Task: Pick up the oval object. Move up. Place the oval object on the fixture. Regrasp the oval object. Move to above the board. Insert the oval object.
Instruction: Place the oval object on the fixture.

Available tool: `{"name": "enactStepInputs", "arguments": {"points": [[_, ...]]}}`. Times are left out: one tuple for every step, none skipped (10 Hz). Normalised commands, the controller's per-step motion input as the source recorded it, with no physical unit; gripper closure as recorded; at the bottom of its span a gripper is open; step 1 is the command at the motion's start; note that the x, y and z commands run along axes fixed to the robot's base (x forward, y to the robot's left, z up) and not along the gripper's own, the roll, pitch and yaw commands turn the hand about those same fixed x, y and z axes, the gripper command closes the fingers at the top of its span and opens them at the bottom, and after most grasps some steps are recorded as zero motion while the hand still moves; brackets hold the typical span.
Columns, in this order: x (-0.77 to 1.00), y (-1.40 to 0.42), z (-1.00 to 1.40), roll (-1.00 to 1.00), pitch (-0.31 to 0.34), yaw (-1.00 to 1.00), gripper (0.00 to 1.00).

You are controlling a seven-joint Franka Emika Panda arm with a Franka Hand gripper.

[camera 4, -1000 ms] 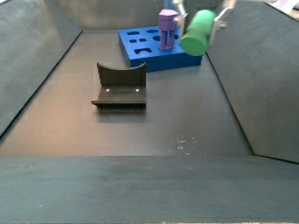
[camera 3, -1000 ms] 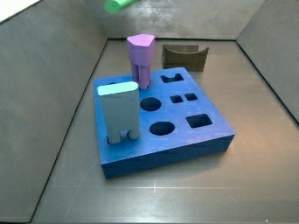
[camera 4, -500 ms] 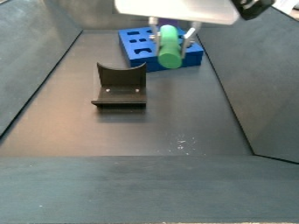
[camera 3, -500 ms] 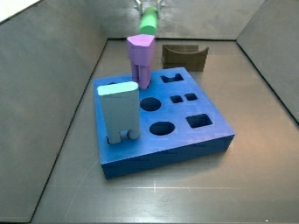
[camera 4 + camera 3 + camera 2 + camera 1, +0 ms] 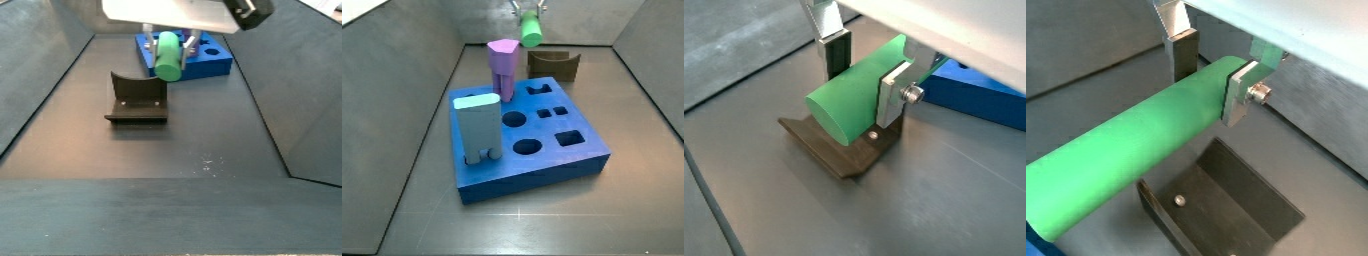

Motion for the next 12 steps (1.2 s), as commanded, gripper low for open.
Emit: {"name": "enactStepInputs", "arguments": {"points": [[0.99, 0.02, 0.82, -1.0, 0.285, 0.01, 1.0], [0.89, 0.03, 0.79, -1.0, 0.3, -0.01, 1.0], [0.78, 0.05, 0.64, -1.0, 0.302, -0.03, 1.0], [0.61, 0.05, 0.36, -1.0, 0.288, -0.04, 1.0], [0.52, 0.05, 0.2, -1.0, 0.284, -0.05, 1.0], [0.43, 0.05, 0.04, -1.0, 0.273, -0.06, 1.0], [0.35, 0.05, 0.03, -1.0, 0.277, -0.08, 1.0], [0.27, 0.05, 0.03, -1.0, 0.294, -0.11, 1.0], [0.24, 0.05, 0.01, -1.0, 0.293, -0.12, 1.0], [0.18, 0.05, -0.01, -0.89, 0.258, -0.15, 1.0], [0.14, 0.05, 0.0, -0.73, 0.212, -0.15, 1.0], [0.09, 0.06, 0.0, -0.52, 0.151, -0.15, 1.0]]}}
